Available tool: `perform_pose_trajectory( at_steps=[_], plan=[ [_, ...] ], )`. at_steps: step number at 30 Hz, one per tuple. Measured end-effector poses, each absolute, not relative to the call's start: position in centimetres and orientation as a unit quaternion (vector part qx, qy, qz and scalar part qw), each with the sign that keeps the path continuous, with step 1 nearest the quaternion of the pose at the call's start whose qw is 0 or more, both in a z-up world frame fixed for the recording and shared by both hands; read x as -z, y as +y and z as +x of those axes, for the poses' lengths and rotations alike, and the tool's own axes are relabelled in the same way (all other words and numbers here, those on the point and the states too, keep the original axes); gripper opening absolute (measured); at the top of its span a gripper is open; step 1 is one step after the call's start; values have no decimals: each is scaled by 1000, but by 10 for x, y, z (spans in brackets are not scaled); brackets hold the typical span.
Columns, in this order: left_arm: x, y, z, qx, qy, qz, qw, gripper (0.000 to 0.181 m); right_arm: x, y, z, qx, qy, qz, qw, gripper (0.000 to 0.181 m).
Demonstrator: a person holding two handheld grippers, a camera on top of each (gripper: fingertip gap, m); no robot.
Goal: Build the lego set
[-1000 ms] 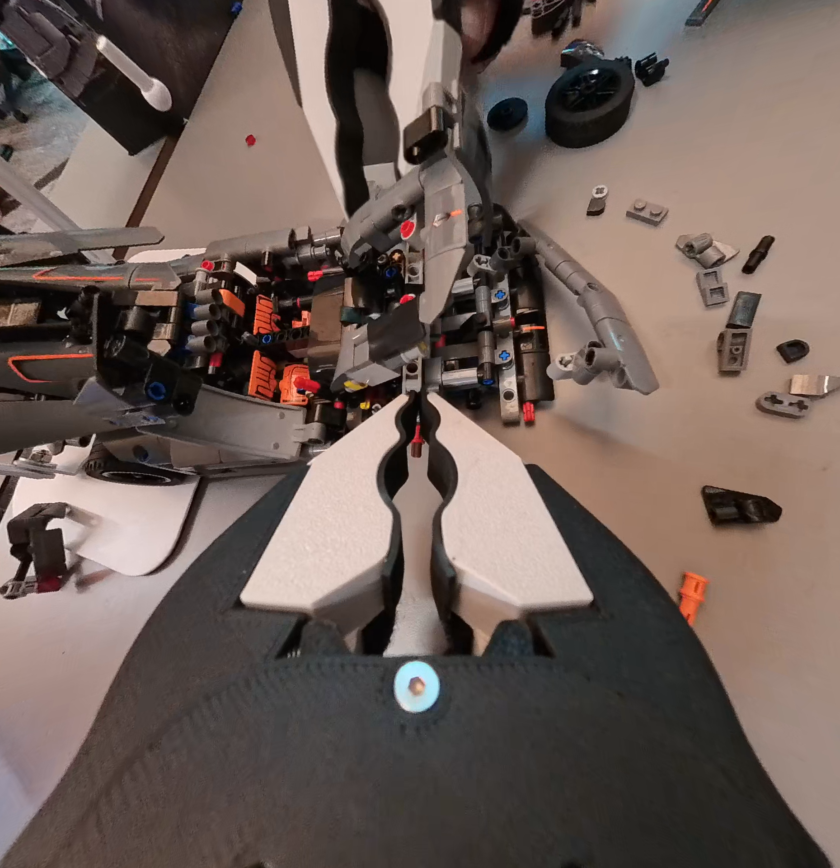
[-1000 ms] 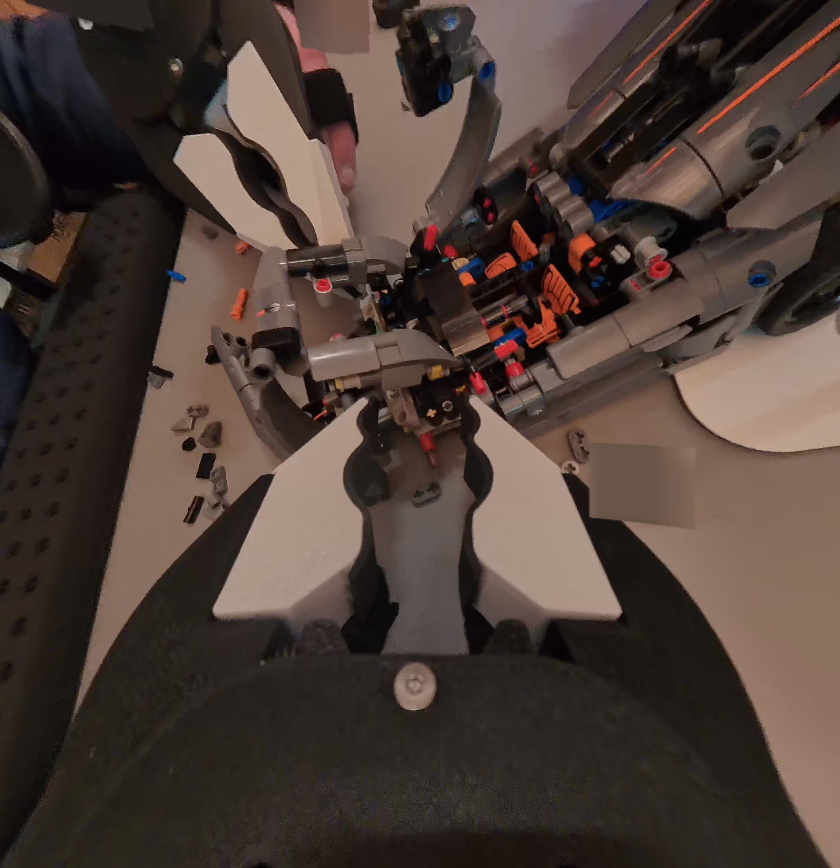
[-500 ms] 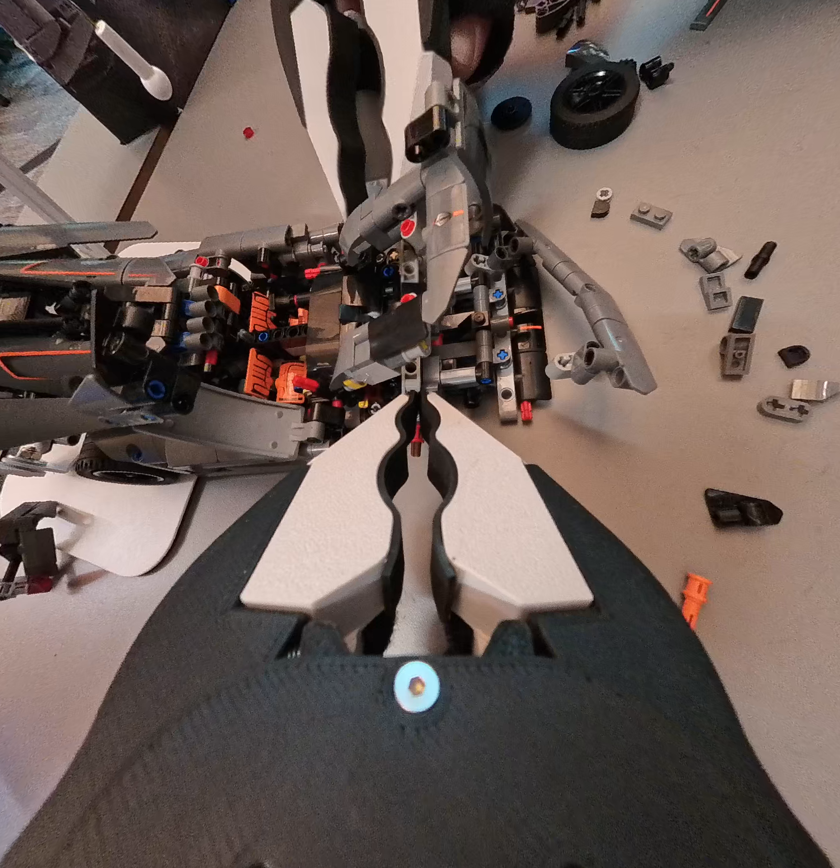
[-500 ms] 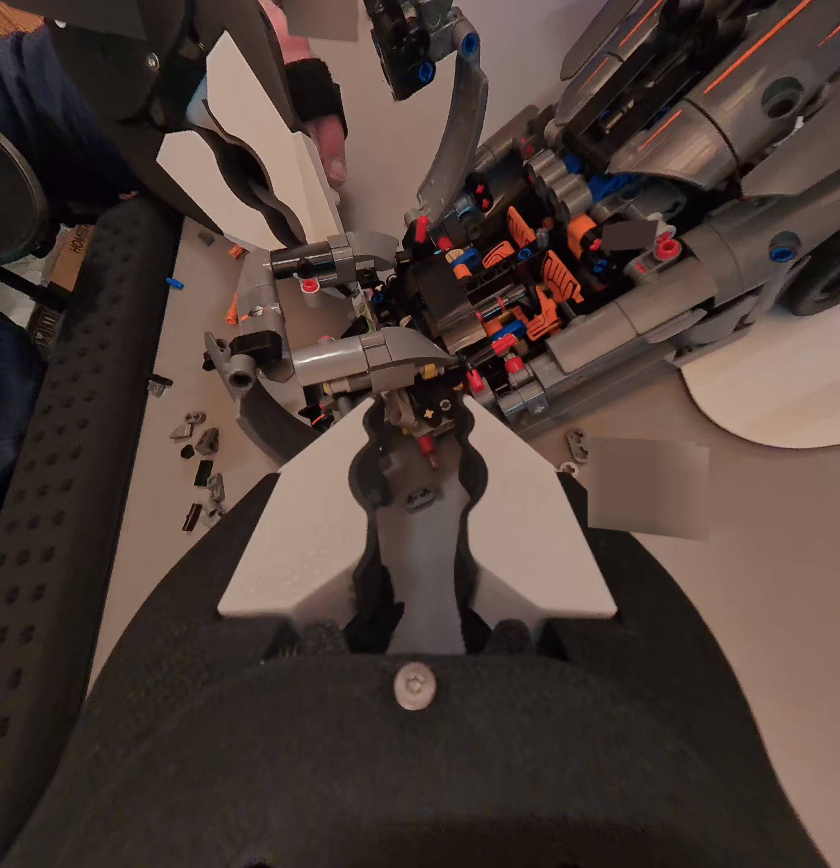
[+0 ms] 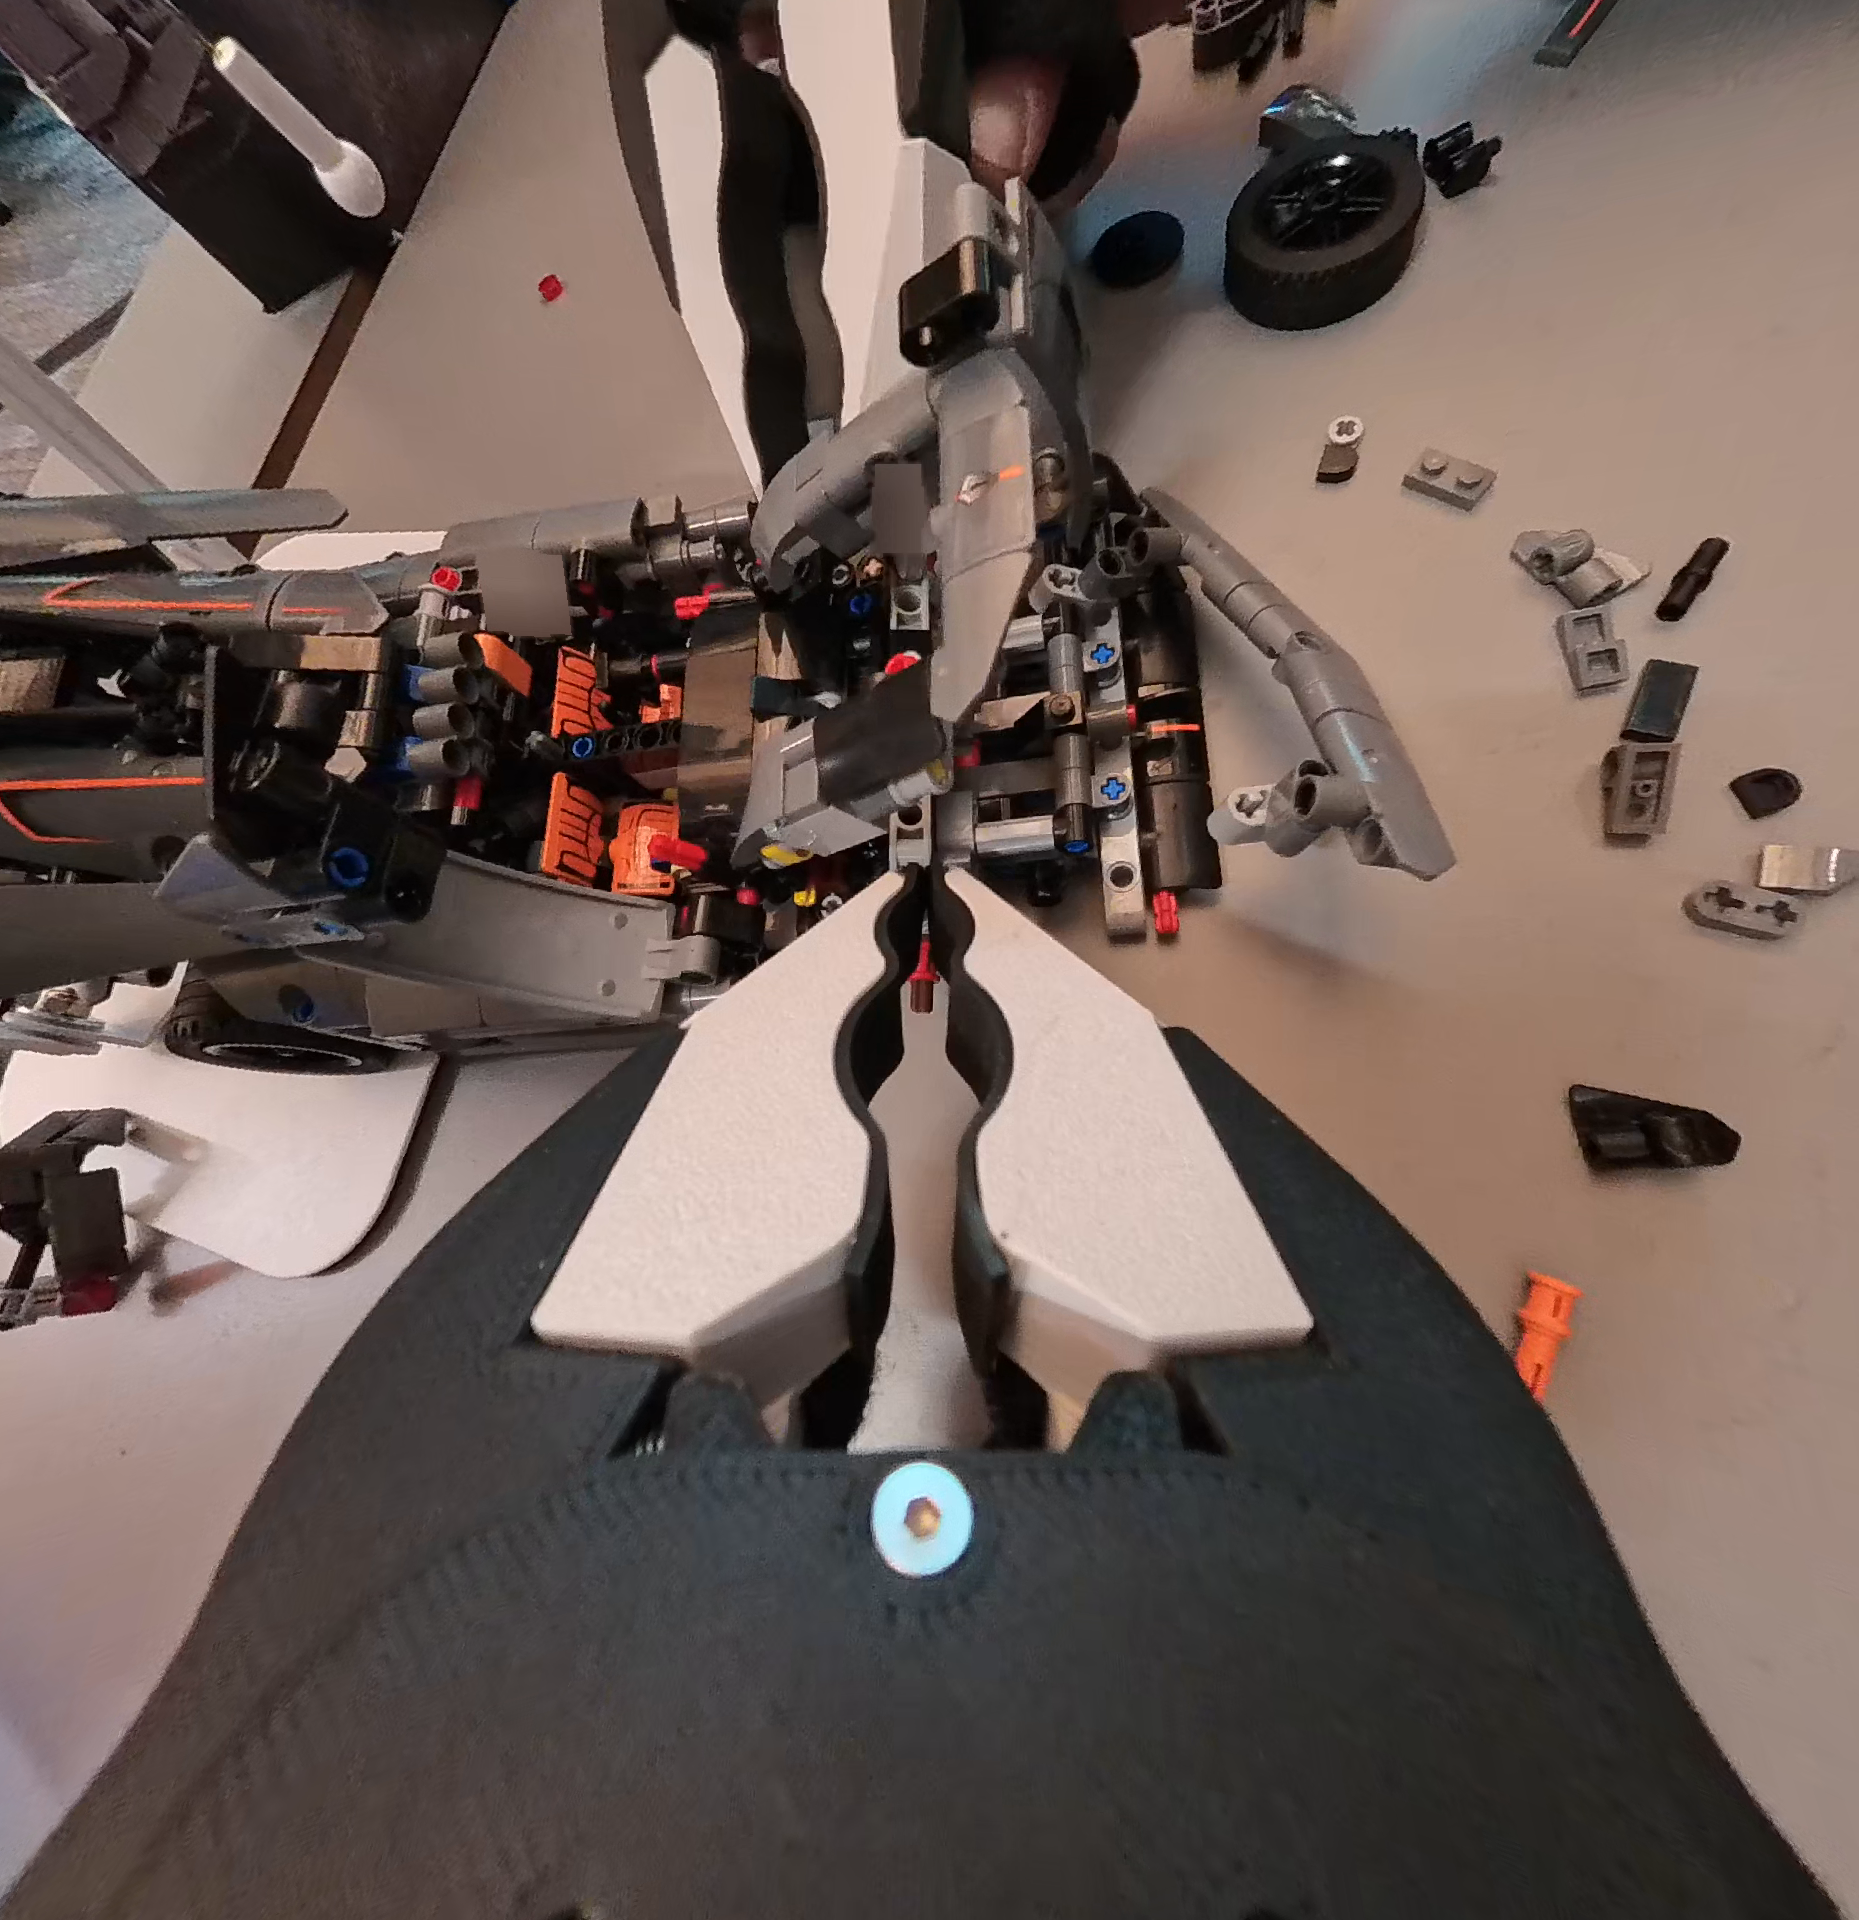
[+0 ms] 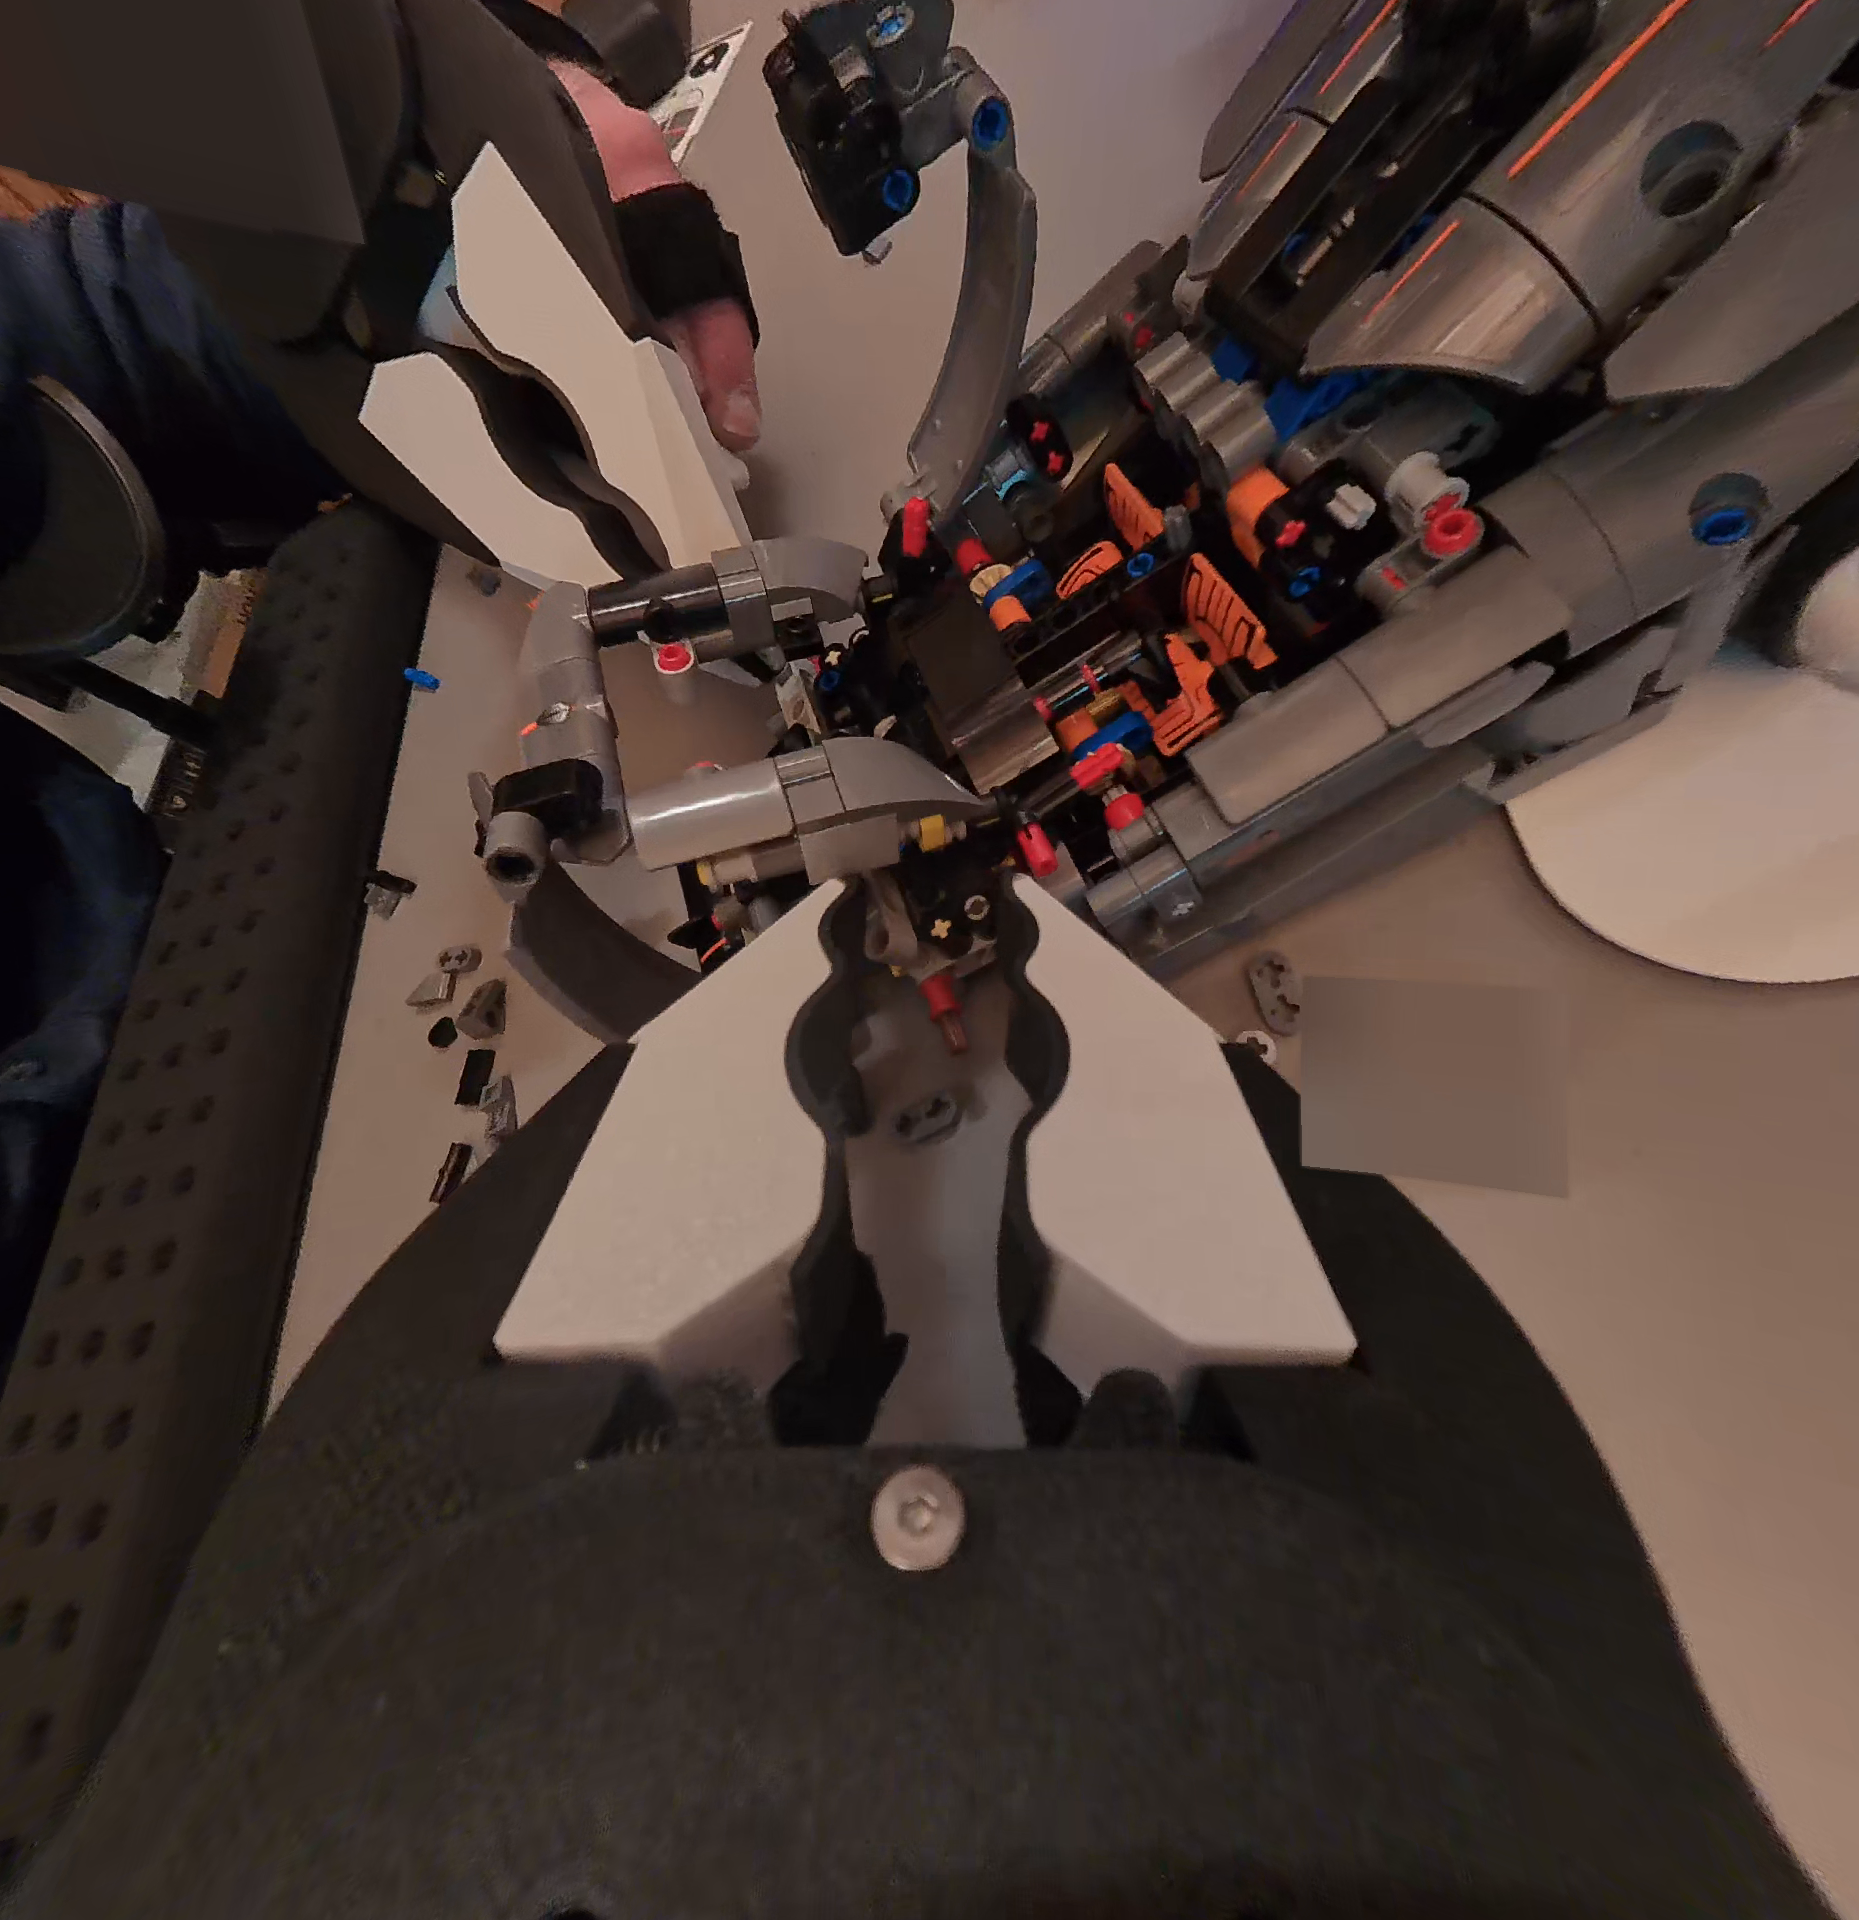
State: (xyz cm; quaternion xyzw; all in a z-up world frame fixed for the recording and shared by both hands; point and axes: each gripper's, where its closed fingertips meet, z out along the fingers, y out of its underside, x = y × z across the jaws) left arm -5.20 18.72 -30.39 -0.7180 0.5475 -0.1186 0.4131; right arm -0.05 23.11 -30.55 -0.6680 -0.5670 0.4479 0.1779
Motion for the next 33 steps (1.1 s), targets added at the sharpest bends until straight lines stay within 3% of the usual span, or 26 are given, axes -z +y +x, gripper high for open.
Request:
perform_pose_trajectory(
  at_steps=[33],
  plan=[
    [293, 197, -66, 108, 539, -718, 426, 0, 307, 233, -6, -437, -556, -696, 123, 18]
  ],
)
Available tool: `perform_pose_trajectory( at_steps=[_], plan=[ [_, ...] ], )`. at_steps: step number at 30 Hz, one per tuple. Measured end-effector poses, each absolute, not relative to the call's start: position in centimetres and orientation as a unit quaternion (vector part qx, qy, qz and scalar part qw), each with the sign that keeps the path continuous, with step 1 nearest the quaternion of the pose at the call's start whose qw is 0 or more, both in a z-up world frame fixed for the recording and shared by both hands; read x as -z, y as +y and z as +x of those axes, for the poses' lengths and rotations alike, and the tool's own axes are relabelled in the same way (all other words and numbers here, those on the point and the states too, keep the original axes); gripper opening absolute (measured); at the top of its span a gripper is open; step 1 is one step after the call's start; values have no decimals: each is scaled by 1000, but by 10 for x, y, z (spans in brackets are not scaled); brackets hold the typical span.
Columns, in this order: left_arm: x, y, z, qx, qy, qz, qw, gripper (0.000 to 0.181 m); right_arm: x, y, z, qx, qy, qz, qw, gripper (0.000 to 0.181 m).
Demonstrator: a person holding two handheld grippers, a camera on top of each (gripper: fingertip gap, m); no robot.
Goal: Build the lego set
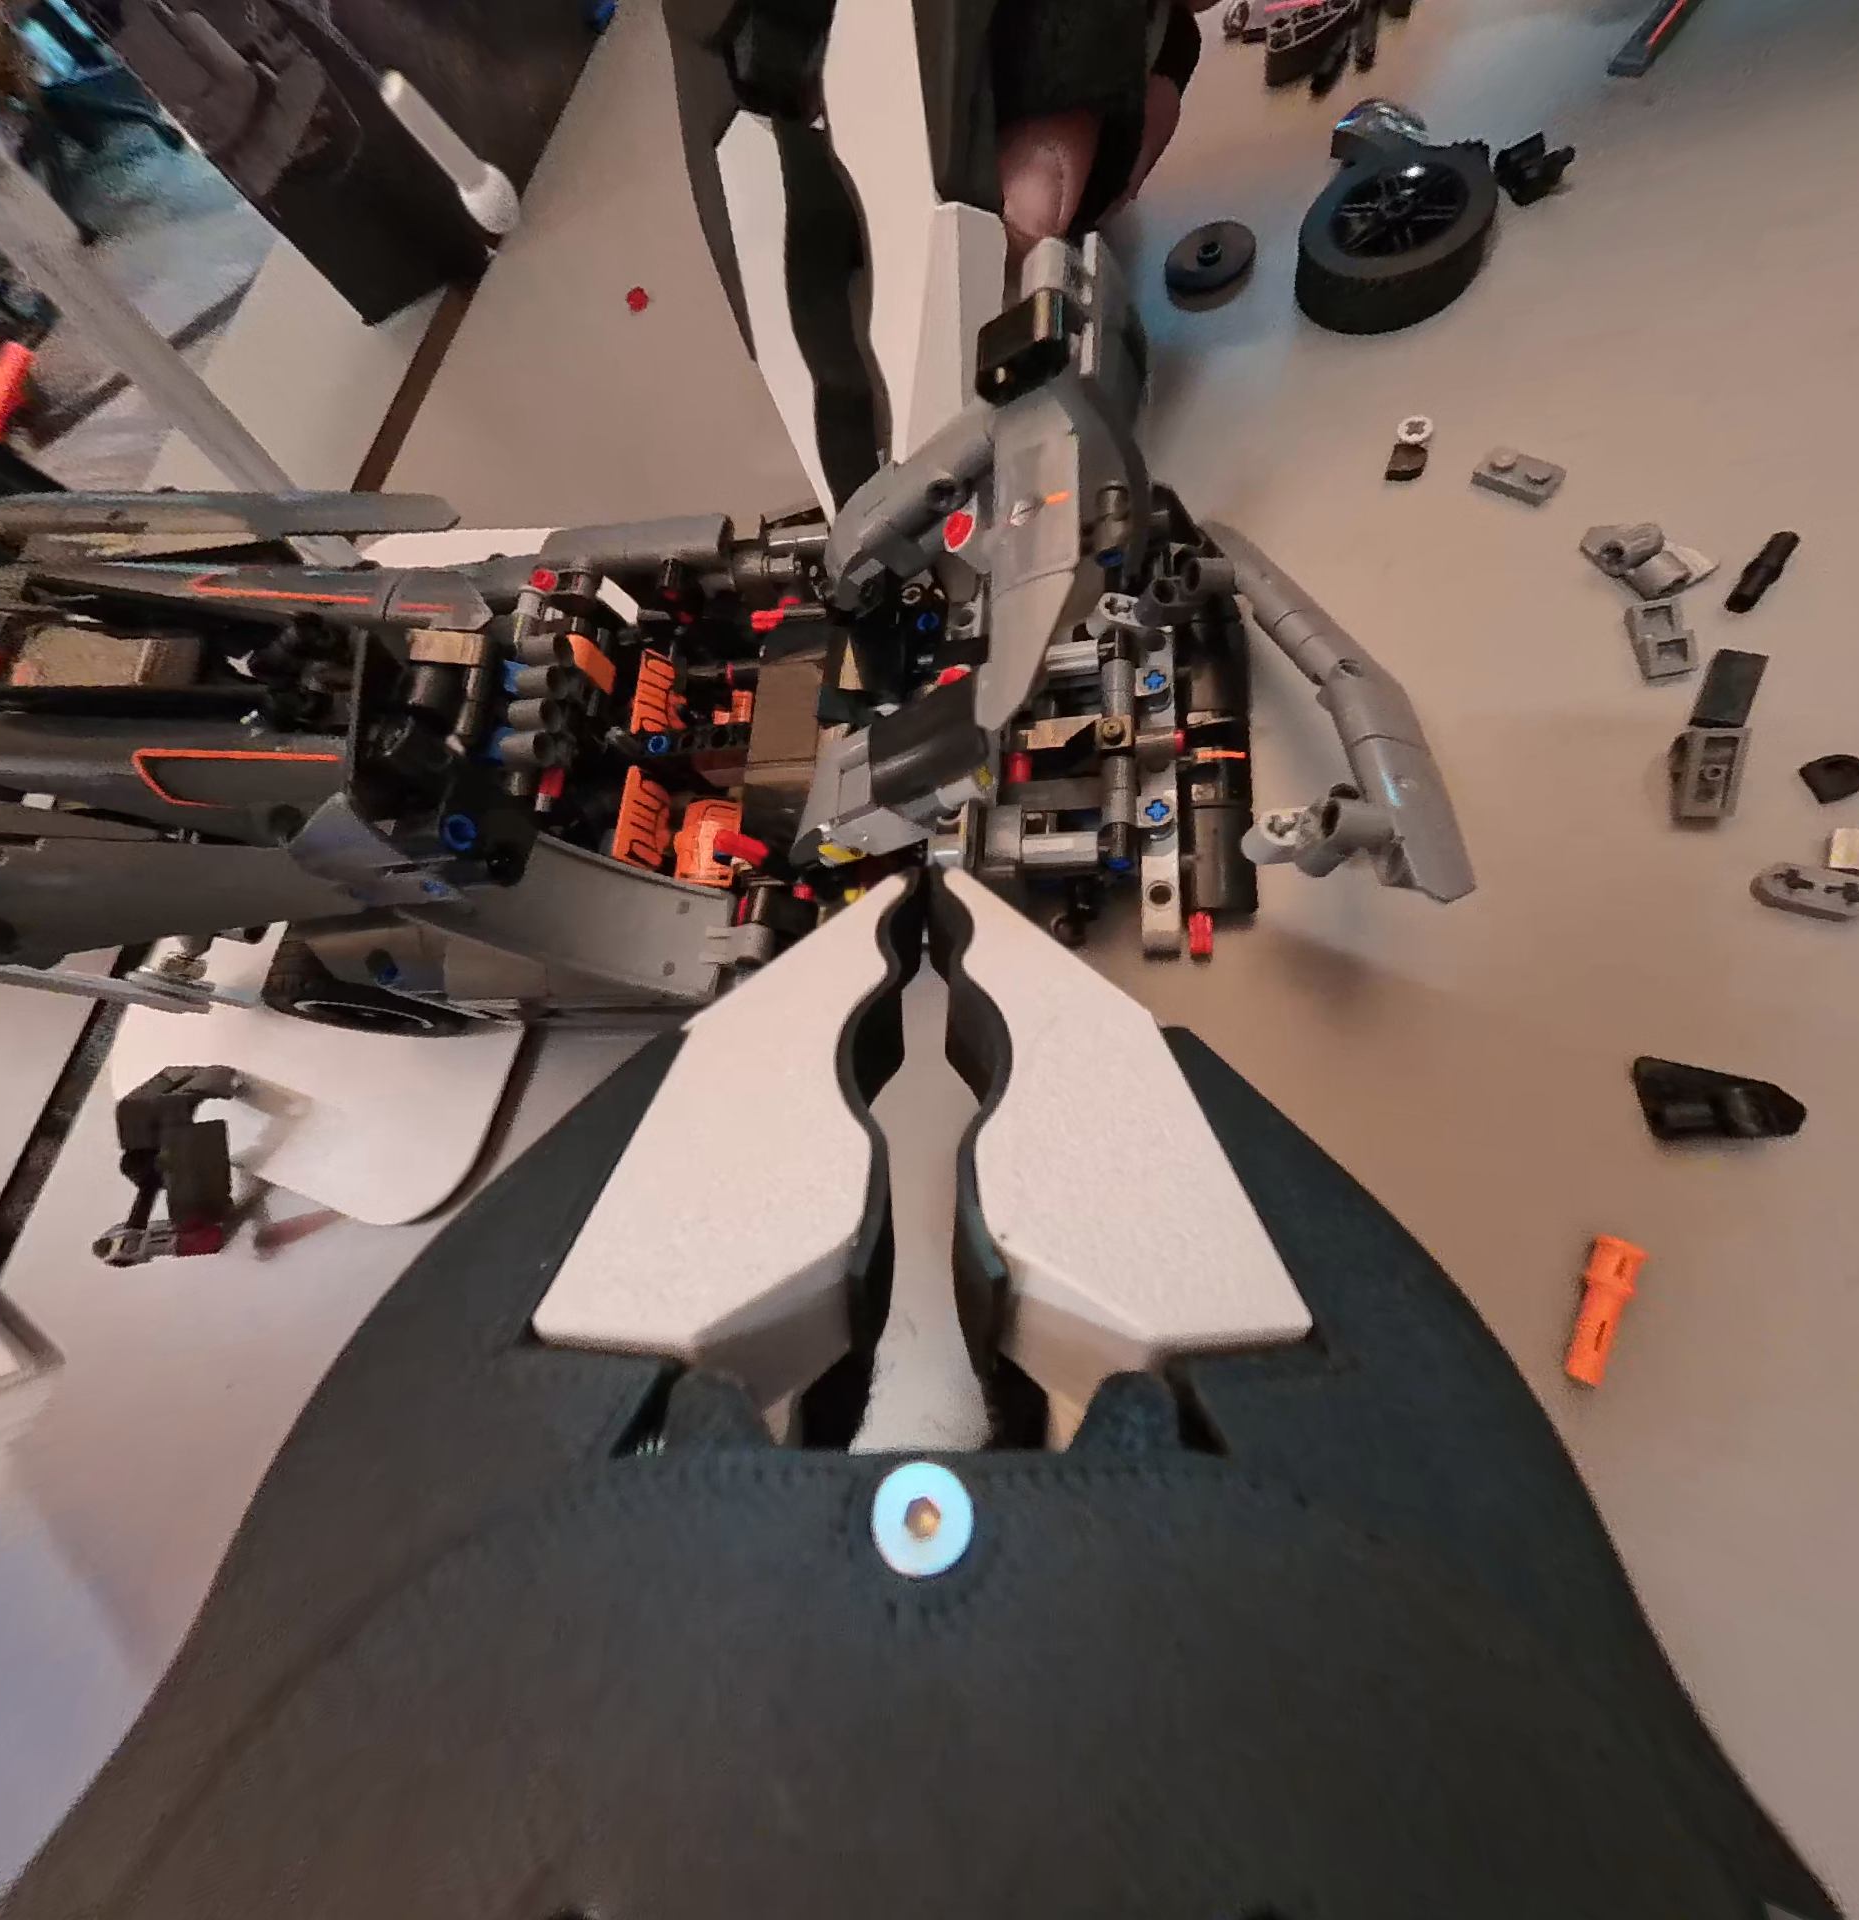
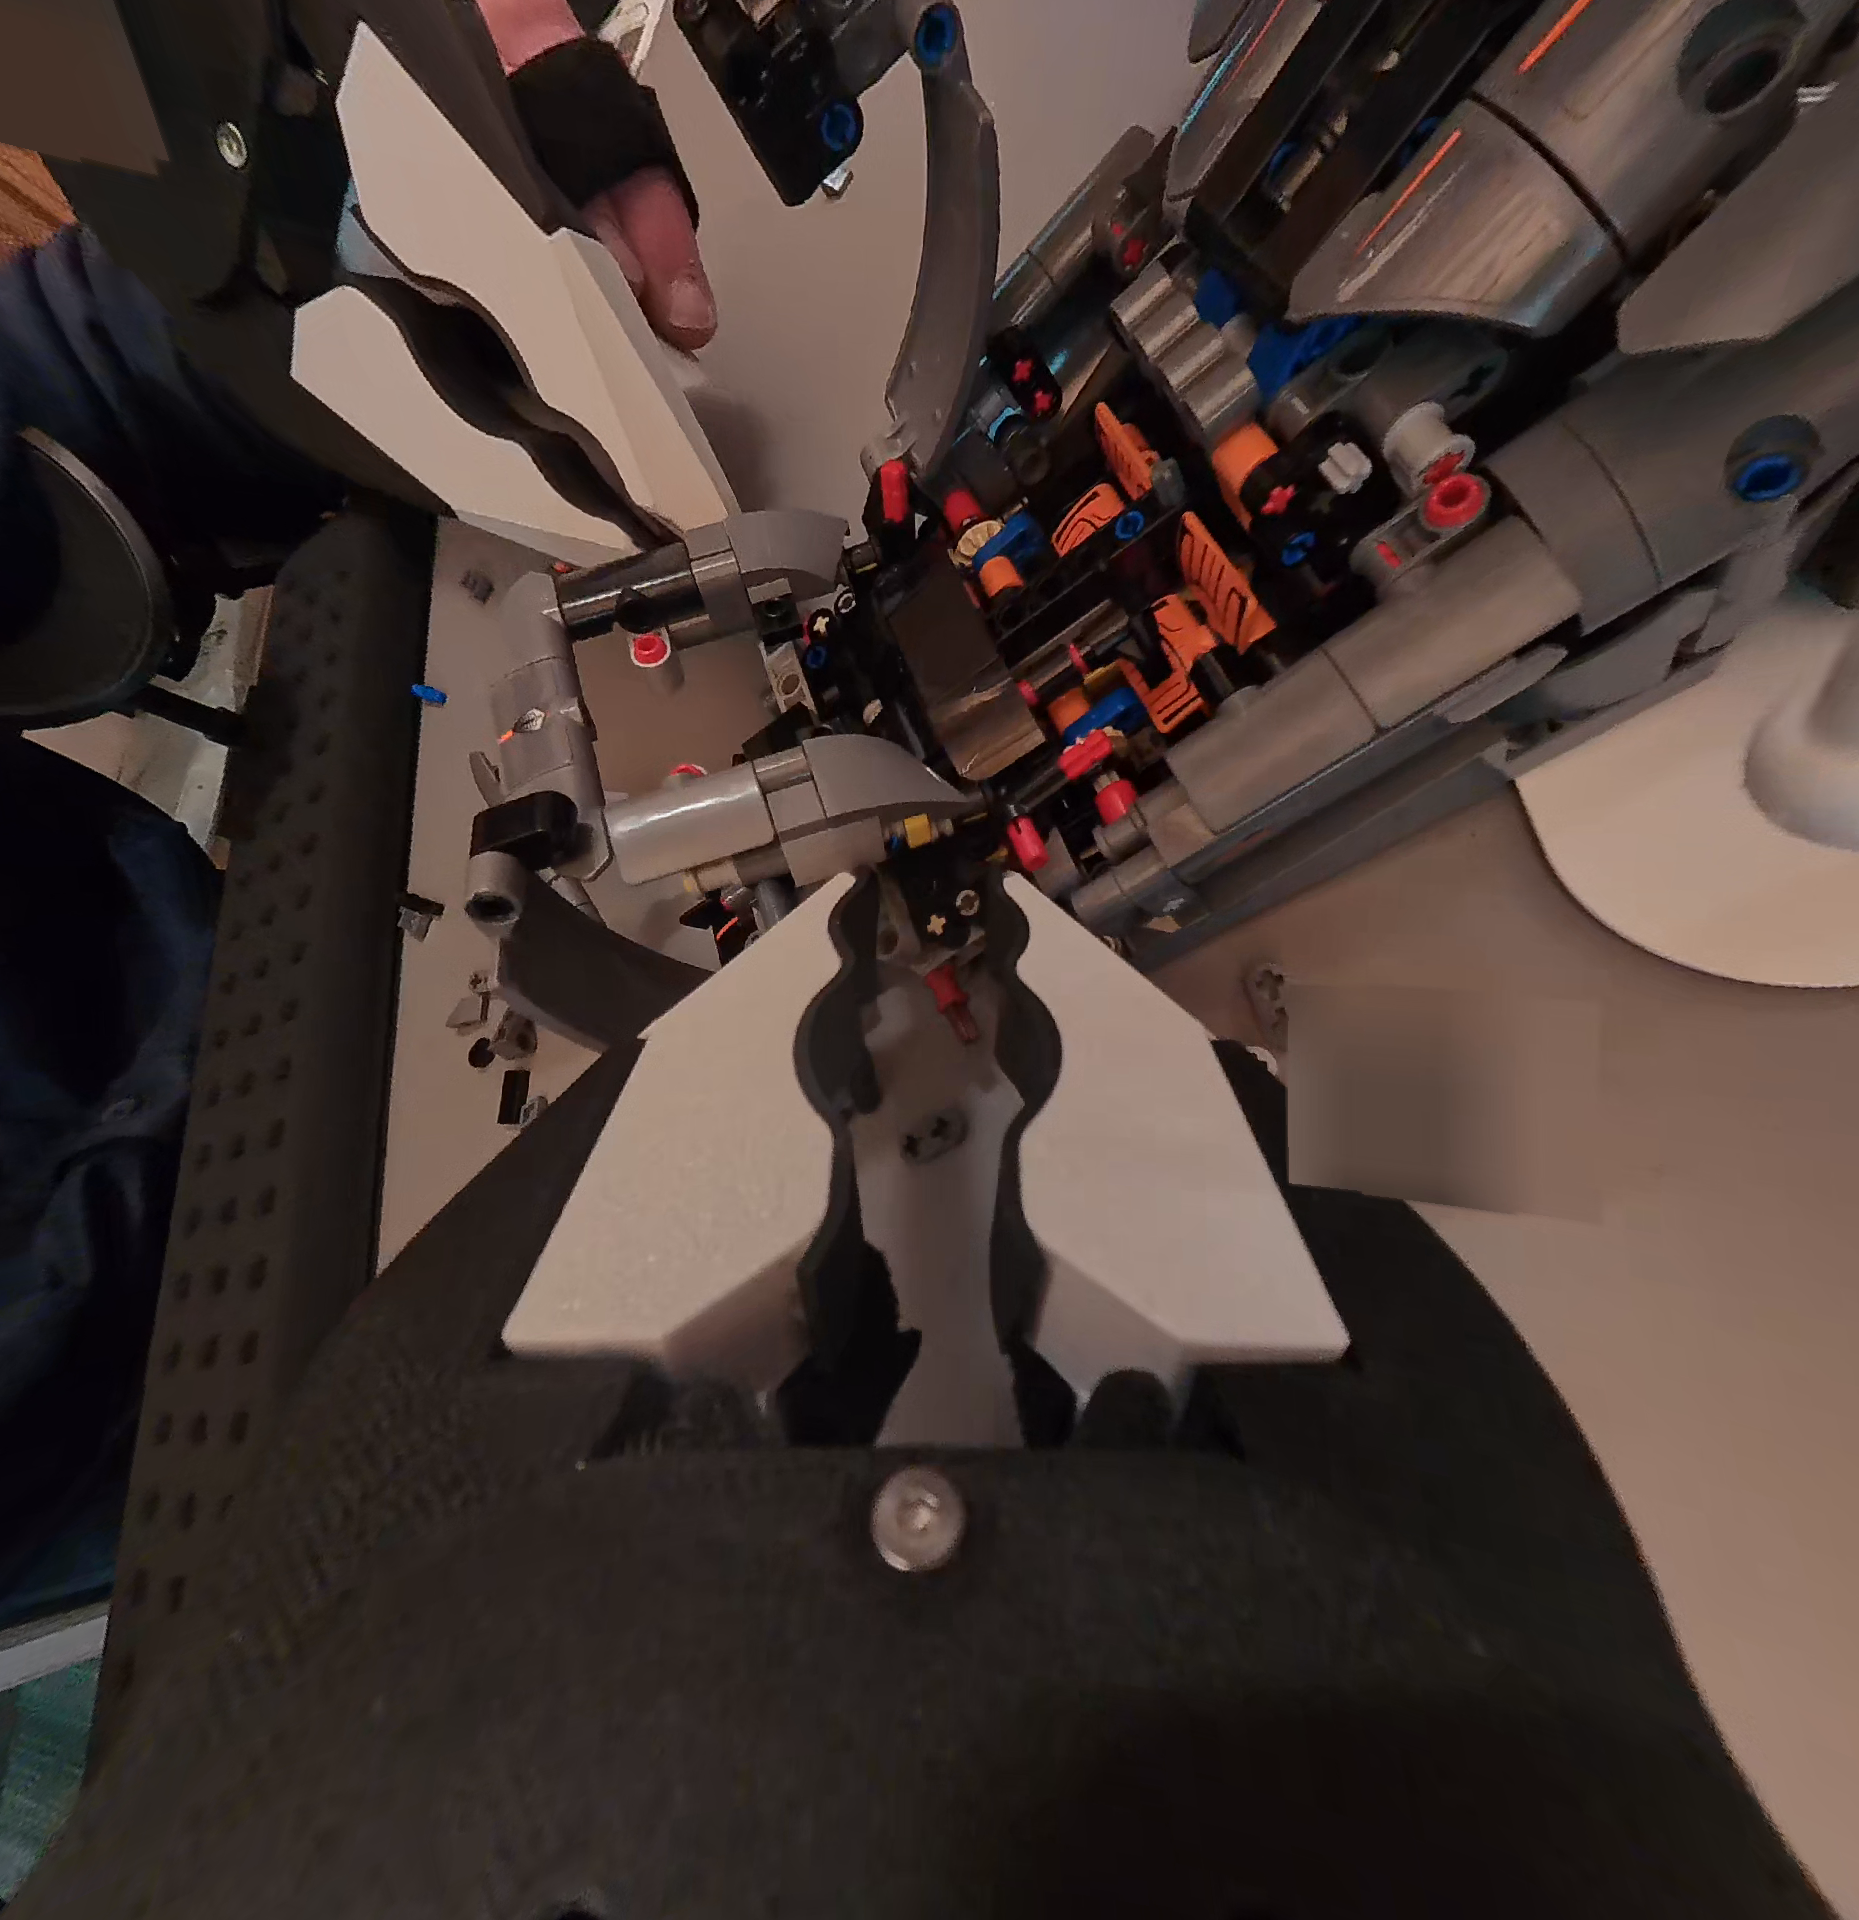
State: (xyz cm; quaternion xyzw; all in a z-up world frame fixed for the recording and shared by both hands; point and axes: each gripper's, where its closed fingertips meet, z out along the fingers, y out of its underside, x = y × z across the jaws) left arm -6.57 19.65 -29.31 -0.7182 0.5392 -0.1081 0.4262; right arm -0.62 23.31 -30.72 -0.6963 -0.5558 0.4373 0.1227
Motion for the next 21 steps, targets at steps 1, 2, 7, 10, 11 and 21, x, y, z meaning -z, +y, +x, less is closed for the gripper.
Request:
perform_pose_trajectory(
  at_steps=[1, 2, 7, 10, 11, 21],
  plan=[
    [294, 196, -66, 115, 538, -720, 423, 0, 307, 233, -6, -438, -555, -696, 122, 18],
    [294, 197, -67, 114, 538, -719, 426, 0, 308, 234, -5, -440, -554, -697, 122, 18],
    [292, 195, -62, 97, 558, -697, 440, 0, 308, 234, -5, -440, -552, -697, 122, 18],
    [299, 198, -65, 61, 572, -689, 442, 0, 307, 234, -5, -441, -552, -698, 122, 18],
    [299, 199, -65, 61, 573, -688, 441, 0, 307, 233, -5, -439, -552, -698, 123, 18],
    [302, 200, -67, 12, 598, -665, 448, 0, 304, 231, -5, -428, -553, -703, 128, 19]
  ],
)
